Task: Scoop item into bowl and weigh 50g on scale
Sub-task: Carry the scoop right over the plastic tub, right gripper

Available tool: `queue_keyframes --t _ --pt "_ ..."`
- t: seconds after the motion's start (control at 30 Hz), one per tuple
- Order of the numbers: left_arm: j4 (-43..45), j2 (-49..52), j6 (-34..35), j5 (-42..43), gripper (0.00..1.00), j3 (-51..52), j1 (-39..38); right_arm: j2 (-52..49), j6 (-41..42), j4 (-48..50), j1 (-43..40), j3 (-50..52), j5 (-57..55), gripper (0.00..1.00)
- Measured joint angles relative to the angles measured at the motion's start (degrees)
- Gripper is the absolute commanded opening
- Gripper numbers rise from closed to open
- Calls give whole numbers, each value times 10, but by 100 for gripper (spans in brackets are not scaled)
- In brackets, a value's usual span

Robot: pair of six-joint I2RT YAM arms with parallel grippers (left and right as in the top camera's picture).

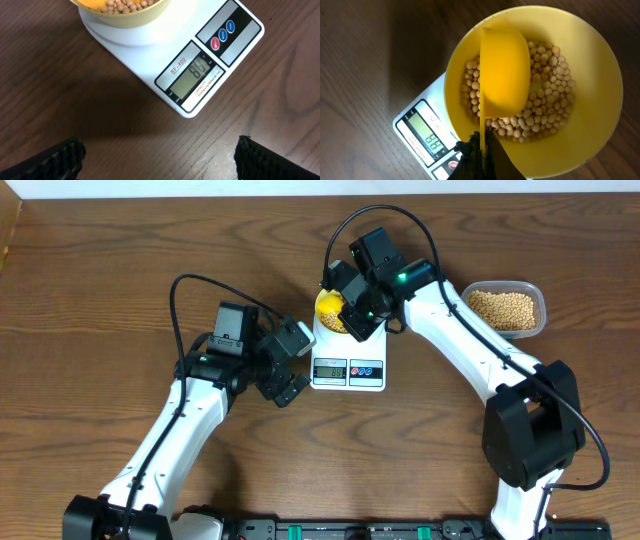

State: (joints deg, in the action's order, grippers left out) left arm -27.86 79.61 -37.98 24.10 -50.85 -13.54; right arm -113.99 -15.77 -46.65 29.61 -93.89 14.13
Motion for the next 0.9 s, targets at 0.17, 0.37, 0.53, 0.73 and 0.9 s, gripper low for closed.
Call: queue_keyframes --t 0.17,0.37,0.53,0.73,0.9 --pt "0 0 0 0 98 0 0 0 15 0 -3 0 10 1" --pt "0 0 0 0 98 0 0 0 37 1 -29 0 71 1" --pt "0 0 0 0 98 0 0 0 55 1 -71 0 157 1" --pt "0 0 0 0 98 0 0 0 71 1 -115 0 275 1" --pt "0 0 0 0 98 0 0 0 88 -1 -151 0 352 1"
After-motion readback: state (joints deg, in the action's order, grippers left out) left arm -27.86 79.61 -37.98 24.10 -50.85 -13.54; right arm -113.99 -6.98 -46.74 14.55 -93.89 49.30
